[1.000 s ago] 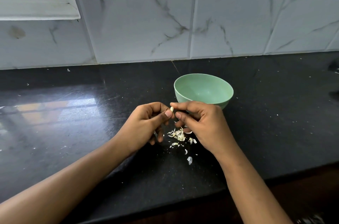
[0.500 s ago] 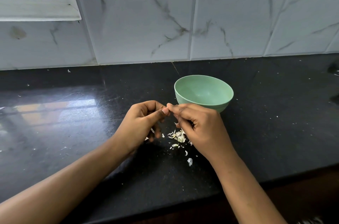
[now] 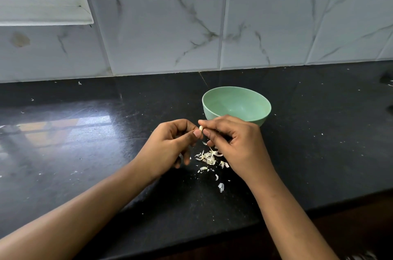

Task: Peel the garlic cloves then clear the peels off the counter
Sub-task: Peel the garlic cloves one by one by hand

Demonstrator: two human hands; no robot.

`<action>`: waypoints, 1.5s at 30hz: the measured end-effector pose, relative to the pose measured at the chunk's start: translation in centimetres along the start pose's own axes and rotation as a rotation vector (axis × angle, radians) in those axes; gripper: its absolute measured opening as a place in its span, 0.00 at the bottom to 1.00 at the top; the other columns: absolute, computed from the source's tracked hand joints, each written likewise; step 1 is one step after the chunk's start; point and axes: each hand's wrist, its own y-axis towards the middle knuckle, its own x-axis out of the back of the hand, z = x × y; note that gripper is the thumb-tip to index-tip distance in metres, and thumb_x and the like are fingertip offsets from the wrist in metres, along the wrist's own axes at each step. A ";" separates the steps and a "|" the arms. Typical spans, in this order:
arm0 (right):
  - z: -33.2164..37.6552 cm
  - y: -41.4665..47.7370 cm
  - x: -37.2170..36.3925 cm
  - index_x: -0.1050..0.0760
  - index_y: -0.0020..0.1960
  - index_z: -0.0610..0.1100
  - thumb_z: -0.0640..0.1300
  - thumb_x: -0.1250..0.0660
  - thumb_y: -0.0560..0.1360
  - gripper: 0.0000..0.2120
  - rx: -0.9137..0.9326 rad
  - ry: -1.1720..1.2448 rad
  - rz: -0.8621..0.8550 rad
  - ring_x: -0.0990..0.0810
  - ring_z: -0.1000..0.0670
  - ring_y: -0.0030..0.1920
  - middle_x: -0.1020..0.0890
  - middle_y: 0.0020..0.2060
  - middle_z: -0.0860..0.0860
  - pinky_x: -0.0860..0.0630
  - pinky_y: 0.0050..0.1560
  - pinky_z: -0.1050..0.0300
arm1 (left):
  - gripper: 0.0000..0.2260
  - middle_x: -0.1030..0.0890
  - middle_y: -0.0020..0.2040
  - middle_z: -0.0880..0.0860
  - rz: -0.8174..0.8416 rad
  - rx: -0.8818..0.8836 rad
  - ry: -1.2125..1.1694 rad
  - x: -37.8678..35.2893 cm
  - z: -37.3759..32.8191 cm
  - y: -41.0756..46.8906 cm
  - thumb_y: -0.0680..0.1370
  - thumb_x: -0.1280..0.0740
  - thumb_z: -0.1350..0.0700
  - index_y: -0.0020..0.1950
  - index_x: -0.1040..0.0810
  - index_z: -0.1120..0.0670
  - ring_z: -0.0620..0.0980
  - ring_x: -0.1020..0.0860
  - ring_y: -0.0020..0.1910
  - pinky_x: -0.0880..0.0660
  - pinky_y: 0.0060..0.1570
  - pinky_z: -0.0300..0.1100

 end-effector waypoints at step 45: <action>1.9 0.5 1.3 0.21 0.45 0.41 0.34 0.32 0.73 0.04 -0.575 0.724 0.155 0.19 0.55 0.33 0.18 0.34 0.48 0.21 0.29 0.63 | 0.07 0.22 0.28 0.46 -0.032 -0.176 0.118 -0.1 0.0 -0.3 0.70 0.31 0.48 0.39 0.21 0.52 0.49 0.26 0.23 0.35 0.22 0.31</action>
